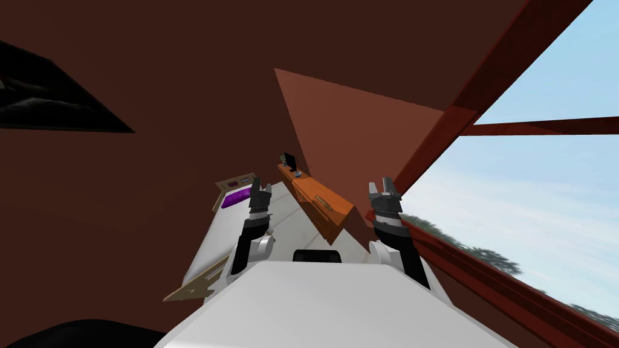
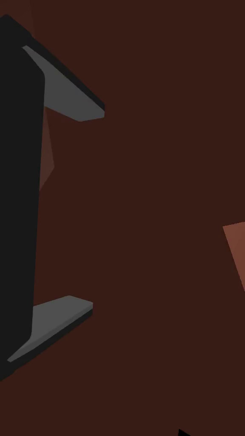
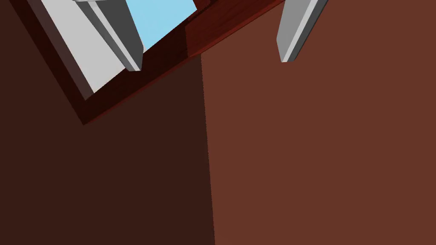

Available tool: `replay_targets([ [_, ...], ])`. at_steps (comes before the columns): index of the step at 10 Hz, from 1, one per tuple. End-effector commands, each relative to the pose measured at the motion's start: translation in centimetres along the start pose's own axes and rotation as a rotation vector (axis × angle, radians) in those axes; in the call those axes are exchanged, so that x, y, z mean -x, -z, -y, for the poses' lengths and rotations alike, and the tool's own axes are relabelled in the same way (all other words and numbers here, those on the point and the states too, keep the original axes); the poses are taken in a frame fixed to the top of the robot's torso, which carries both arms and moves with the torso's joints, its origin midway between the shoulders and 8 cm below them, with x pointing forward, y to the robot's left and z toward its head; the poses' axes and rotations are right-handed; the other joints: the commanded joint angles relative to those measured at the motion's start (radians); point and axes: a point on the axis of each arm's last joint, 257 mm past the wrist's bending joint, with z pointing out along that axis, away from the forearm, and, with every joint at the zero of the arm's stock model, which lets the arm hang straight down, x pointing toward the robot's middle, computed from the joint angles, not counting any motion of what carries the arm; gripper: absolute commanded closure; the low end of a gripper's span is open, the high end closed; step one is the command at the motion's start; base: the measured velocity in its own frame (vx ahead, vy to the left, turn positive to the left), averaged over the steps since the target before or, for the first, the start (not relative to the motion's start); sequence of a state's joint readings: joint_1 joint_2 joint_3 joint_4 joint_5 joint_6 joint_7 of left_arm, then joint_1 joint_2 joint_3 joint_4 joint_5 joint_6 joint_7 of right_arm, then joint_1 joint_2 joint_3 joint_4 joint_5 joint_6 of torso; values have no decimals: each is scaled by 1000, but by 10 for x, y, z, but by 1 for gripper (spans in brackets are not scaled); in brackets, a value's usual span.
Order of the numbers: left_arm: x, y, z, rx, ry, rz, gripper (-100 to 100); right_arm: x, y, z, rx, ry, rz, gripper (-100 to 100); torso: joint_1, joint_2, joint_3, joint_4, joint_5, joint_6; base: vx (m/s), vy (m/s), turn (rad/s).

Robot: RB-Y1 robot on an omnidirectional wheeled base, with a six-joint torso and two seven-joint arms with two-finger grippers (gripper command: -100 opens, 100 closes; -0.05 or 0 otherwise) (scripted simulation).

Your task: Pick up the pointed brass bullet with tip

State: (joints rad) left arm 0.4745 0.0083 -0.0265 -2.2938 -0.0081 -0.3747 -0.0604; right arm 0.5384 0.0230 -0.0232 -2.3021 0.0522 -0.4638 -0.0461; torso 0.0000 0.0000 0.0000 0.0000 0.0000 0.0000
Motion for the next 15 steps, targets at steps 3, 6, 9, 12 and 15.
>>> replay_targets([
  [3, 0, 0, 0, 0, 0, 0, 0, -17, 2, 15, -46, 46, -85, -100, 3, 2, 1, 0, 1, 0, -30, 47, 33],
  [6, 0, 0, 0, 0, 0, 0, 0, -34, 7, 43, -128, 123, -172, -100, 6, 3, 2, 1, 1, 0, -51, 93, 68],
  [9, 0, 0, 0, 0, 0, 0, 0, -49, 18, 81, -229, 237, -270, -100, 6, 3, 2, 1, 1, 0, -44, 99, 108],
  [12, 0, 0, 0, 0, 0, 0, 0, -56, 29, 113, -310, 332, -341, -100, 6, 1, 1, 0, 2, 0, -10, 97, 88],
  [15, 0, 0, 0, 0, 0, 0, 0, -59, 47, 149, -405, 437, -419, -100, 5, 0, 0, 0, 1, 0, 11, 79, 109],
])
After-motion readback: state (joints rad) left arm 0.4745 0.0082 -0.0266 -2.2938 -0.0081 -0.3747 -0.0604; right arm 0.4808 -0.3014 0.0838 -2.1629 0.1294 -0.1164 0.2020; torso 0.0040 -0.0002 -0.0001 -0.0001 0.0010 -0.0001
